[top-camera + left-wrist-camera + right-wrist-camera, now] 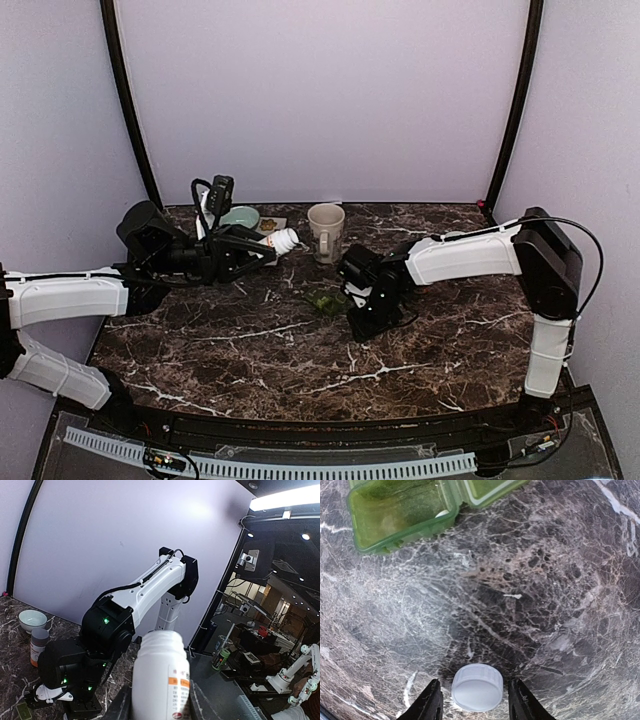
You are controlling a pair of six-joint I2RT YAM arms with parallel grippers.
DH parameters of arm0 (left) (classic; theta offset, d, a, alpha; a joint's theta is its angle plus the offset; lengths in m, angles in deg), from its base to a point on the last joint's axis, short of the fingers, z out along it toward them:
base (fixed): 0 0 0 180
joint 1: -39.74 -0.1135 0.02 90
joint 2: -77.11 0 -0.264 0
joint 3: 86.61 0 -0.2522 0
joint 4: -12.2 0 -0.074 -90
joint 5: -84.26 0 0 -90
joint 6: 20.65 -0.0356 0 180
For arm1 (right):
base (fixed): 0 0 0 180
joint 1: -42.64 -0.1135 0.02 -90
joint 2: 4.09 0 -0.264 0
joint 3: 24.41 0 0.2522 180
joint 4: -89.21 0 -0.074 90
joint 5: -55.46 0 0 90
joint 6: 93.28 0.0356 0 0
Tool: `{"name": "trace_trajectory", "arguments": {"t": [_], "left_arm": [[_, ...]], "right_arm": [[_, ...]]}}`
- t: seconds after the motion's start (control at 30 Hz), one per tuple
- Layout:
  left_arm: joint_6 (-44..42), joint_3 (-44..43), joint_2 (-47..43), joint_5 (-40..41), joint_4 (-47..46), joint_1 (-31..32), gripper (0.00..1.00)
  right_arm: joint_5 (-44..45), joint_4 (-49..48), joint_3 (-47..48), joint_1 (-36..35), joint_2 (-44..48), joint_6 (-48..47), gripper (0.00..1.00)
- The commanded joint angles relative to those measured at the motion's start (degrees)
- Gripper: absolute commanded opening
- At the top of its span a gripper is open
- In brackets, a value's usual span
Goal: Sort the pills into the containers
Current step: Pick up the lid of the pill bottle from the center of the board, then screw the lid of the pill bottle onto the pill bottle.
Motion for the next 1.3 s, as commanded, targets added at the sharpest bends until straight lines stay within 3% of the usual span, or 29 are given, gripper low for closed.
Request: {"name": "trace_trajectory", "arguments": {"t": [0.0, 0.2, 0.33, 0.87, 1.27], "left_arm": [[0.5, 0.9, -1.9, -0.5, -2.8, -0.4, 0.0], [0.6, 1.6, -2.4, -0.4, -3.1, -0.7, 0.0], [0.6, 1.7, -2.6, -0.3, -3.1, -0.8, 0.0], [1.4, -1.9, -1.5, -1.7, 0.9, -0.9, 0.0], [-2.6, -6.5, -0.2, -3.9, 10.1, -0.9, 0.0]], "right_arm": [[0.0, 0.1, 0.4, 0.5, -1.6, 0.1, 0.44], [-0.2, 0.3, 0.4, 0.5, -2.0, -0.1, 0.26], [-0.1, -0.5, 0.1, 0.5, 0.6, 0.4, 0.21], [-9.5, -9.9, 2.9, 0.3, 25.0, 2.0, 0.2], [-16.7, -16.4, 8.2, -1.7, 31.5, 3.4, 0.2]]}}
